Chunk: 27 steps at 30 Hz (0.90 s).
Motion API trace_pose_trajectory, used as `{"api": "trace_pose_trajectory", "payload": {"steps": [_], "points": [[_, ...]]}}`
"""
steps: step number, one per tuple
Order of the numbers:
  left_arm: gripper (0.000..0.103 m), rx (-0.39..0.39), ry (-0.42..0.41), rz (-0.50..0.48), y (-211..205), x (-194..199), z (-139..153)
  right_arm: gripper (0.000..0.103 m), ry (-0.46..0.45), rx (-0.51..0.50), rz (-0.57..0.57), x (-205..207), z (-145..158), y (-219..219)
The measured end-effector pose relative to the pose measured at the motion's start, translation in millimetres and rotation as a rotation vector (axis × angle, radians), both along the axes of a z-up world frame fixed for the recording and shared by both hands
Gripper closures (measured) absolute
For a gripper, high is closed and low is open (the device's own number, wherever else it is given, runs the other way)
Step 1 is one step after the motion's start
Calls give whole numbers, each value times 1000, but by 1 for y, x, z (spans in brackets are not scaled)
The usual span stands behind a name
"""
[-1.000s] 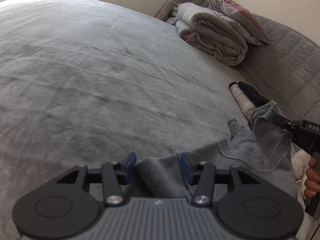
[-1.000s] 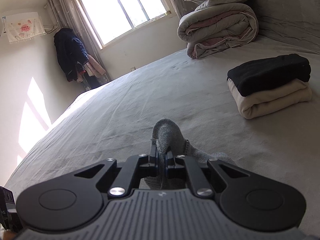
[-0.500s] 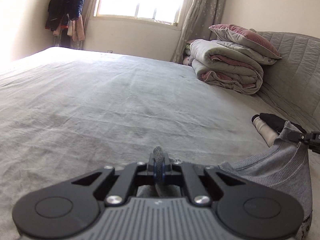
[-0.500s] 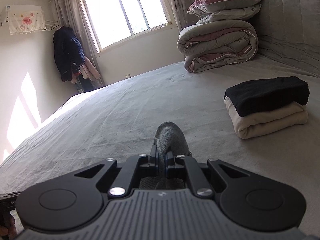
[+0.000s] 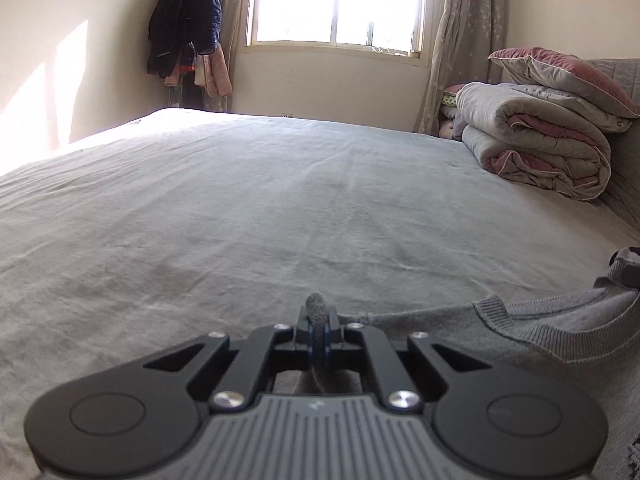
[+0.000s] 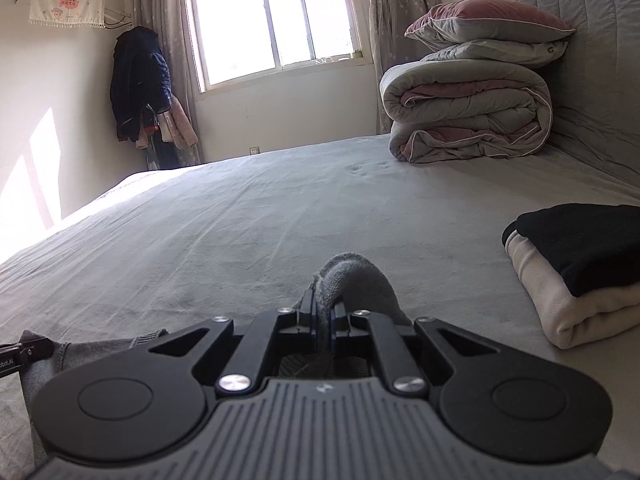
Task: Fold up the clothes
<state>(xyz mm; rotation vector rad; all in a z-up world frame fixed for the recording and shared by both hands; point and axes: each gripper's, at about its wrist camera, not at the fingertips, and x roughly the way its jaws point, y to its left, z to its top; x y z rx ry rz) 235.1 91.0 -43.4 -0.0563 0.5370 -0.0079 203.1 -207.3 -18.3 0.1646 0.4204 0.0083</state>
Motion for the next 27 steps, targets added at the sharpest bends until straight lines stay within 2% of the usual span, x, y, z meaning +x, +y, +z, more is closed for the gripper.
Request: {"api": "trace_pose_trajectory", "payload": {"steps": [5, 10, 13, 14, 15, 16, 17, 18, 20, 22, 27], "points": [[98, 14, 44, 13, -2, 7, -34, 95, 59, -17, 2, 17, -28, 3], [97, -2, 42, 17, -1, 7, -36, 95, 158, 64, -16, 26, -46, -10], [94, 32, 45, 27, -5, 7, -35, 93, 179, 125, -6, 24, -47, -17], [91, 50, 48, 28, -8, 6, -35, 93, 175, 134, 7, 22, -45, -18], [89, 63, 51, 30, -10, 5, -33, 88, 169, 135, 23, 19, -42, -17], [78, 71, 56, 31, -12, 4, -31, 87, 164, 131, 35, 15, -38, -17], [62, 64, 63, 33, -13, 2, -30, 87, 160, 128, 48, 11, -35, -16], [56, 45, 72, 37, -12, -1, -27, 86, 155, 125, 61, 7, -31, -16], [50, 7, 95, 37, -12, -7, -20, 80, 148, 126, 72, -2, -24, -17], [42, -29, 119, 31, -13, -15, -13, 52, 131, 130, 76, -15, -15, -18], [32, -55, 124, 1, -25, -41, 9, 50, 124, 135, 80, -44, 3, -20]]}}
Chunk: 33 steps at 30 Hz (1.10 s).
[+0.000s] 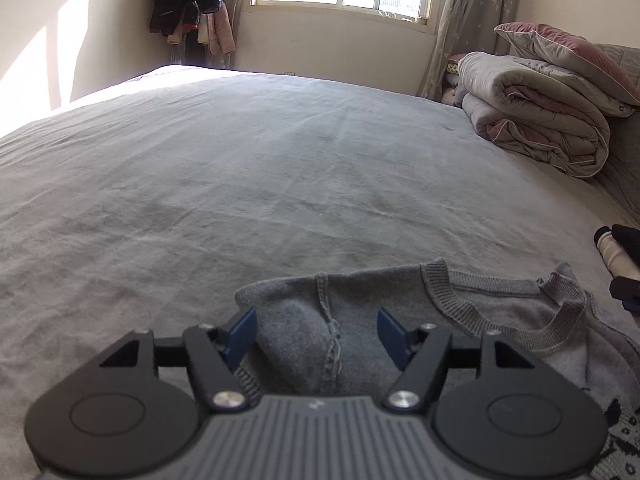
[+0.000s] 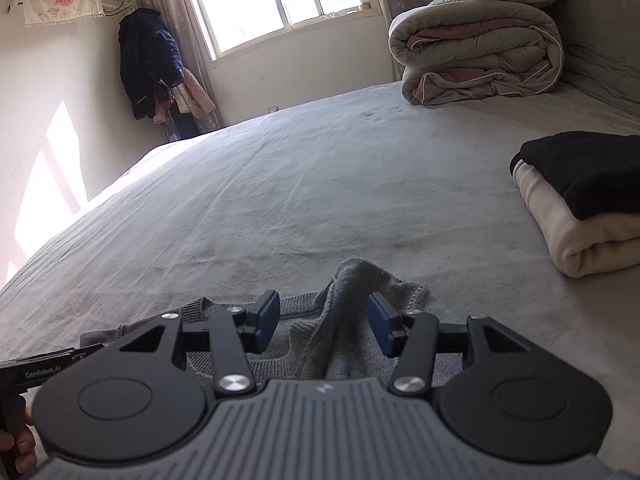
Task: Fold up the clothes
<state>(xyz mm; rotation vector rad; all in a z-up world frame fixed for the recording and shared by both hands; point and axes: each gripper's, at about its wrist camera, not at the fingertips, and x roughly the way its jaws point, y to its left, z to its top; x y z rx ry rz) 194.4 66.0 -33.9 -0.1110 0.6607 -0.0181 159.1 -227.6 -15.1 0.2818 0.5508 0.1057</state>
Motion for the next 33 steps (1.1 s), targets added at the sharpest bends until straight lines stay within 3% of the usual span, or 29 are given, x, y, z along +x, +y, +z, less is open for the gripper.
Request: {"api": "trace_pose_trajectory", "payload": {"steps": [4, 14, 19, 24, 27, 29, 31, 33], "points": [[23, -35, -5, -28, -10, -22, 16, 50, -6, -5, -7, -24, 11, -3], [17, -105, 54, -56, -20, -76, 33, 46, -11, 23, -76, -75, 20, -23], [16, -198, 120, -58, -16, -101, 24, 44, 18, 70, -117, -103, 6, -34], [16, -243, 167, -90, -18, -120, -1, 44, 83, 63, -141, -120, -18, -37], [16, -240, 208, -107, -23, -127, -17, 42, 125, 59, -134, -125, -38, -38], [16, -231, 235, -117, -29, -128, -24, 42, 199, 43, -157, -119, -45, -36], [16, -218, 222, -141, -37, -130, -24, 35, 206, 29, -145, -115, -42, -31], [18, -213, 212, -167, -45, -131, -23, 34, 216, 19, -109, -111, -41, -27]]}}
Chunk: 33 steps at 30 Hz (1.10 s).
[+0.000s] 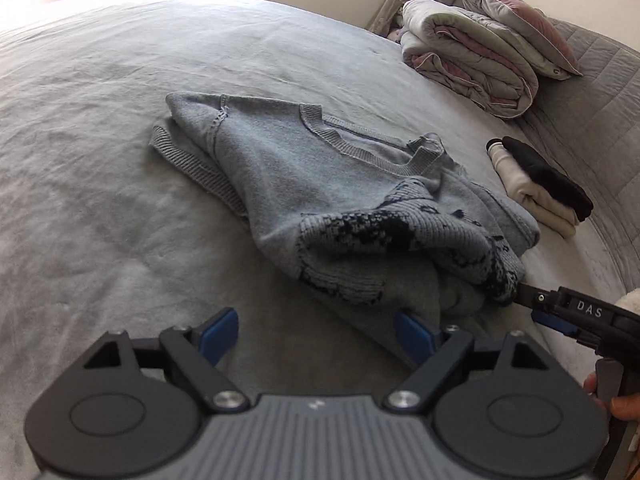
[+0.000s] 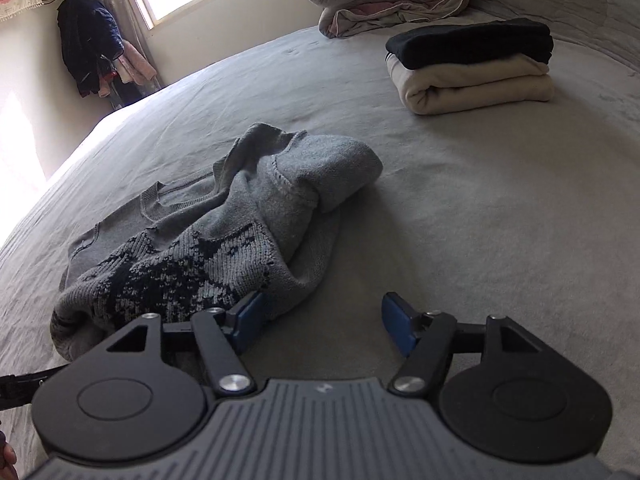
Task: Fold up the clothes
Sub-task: 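Lay the sweater down and open the right tool while the left tool holds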
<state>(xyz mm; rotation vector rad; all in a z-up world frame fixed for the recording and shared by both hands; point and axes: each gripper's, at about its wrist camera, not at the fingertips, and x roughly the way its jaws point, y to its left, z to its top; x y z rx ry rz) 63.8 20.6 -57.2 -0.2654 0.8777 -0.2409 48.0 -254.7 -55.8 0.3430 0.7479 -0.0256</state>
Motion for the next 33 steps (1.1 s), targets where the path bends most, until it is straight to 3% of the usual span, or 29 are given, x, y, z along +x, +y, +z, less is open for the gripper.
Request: {"api": "trace_pose_trajectory", "payload": {"steps": [5, 15, 18, 20, 23, 33], "points": [[25, -73, 13, -64, -19, 6, -5, 30, 16, -46, 48, 5, -2, 6], [39, -21, -54, -115, -52, 14, -8, 25, 8, -37, 73, 5, -4, 2], [51, -6, -85, -109, -55, 13, -8, 25, 7, -31, 78, 4, -3, 0], [69, 5, -106, -109, -55, 11, -7, 25, 9, -26, 76, 3, -2, -1], [85, -5, -135, -100, -52, 9, -3, 25, 11, -16, 69, 1, 0, -4], [92, -111, -257, -48, -31, -1, 29, 25, -25, 1, 66, -5, 13, -3]]}}
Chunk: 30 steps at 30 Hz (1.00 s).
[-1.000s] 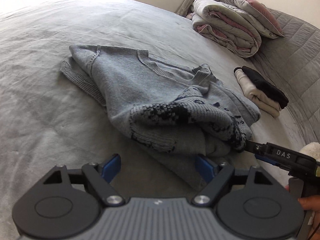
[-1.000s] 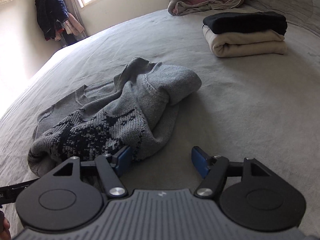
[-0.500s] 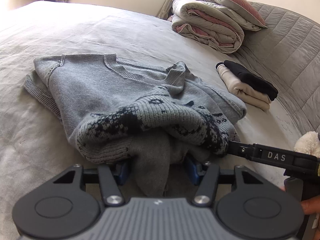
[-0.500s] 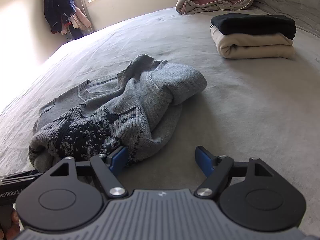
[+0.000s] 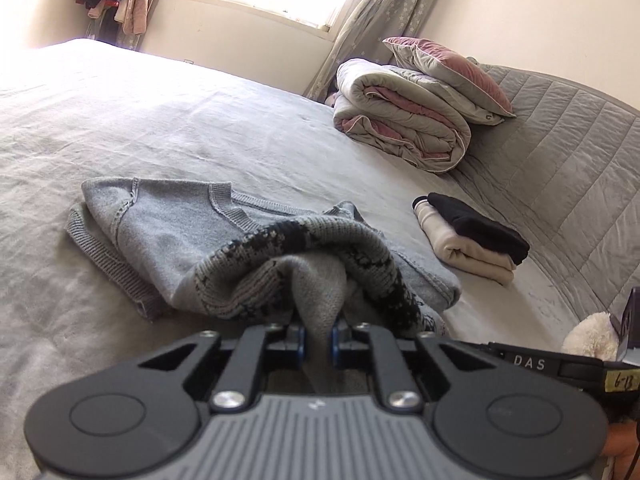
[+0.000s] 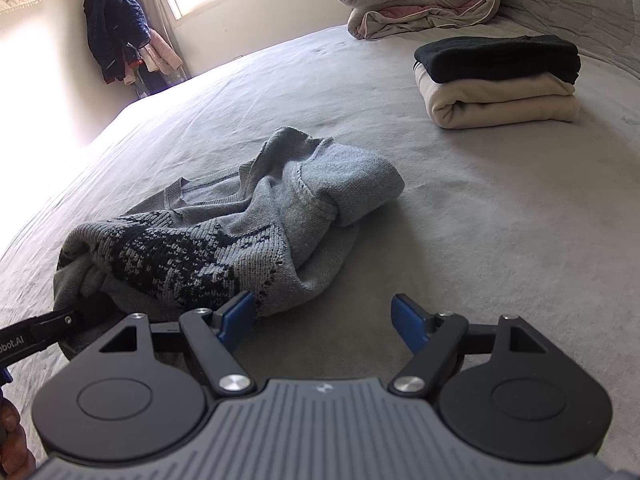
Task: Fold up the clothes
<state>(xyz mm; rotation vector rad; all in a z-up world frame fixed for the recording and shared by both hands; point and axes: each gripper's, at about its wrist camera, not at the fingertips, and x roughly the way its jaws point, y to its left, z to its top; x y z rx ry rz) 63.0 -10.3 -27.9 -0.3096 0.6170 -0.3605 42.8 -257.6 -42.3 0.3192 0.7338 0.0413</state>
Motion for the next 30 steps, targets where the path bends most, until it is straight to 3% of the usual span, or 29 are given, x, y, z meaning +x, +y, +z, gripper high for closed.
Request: {"api": "trace_pose_trajectory", "payload": {"steps": [6, 13, 23, 25, 27, 30], "points": [[95, -58, -54, 47, 20, -2, 18, 25, -15, 8, 23, 1, 5, 7], [96, -101, -47, 106, 41, 5, 22, 25, -12, 12, 35, 5, 3, 13], [96, -119, -128, 194, 66, 3, 38, 25, -17, 23, 45, 8, 4, 19], [96, -106, -131, 224, 73, 6, 39, 25, -20, 24, 46, 8, 5, 20], [96, -43, -133, 260, 77, 12, 38, 25, -22, 26, 49, 8, 6, 21], [96, -11, -78, 310, 87, 25, 29, 25, -21, 30, 51, 8, 6, 23]]}}
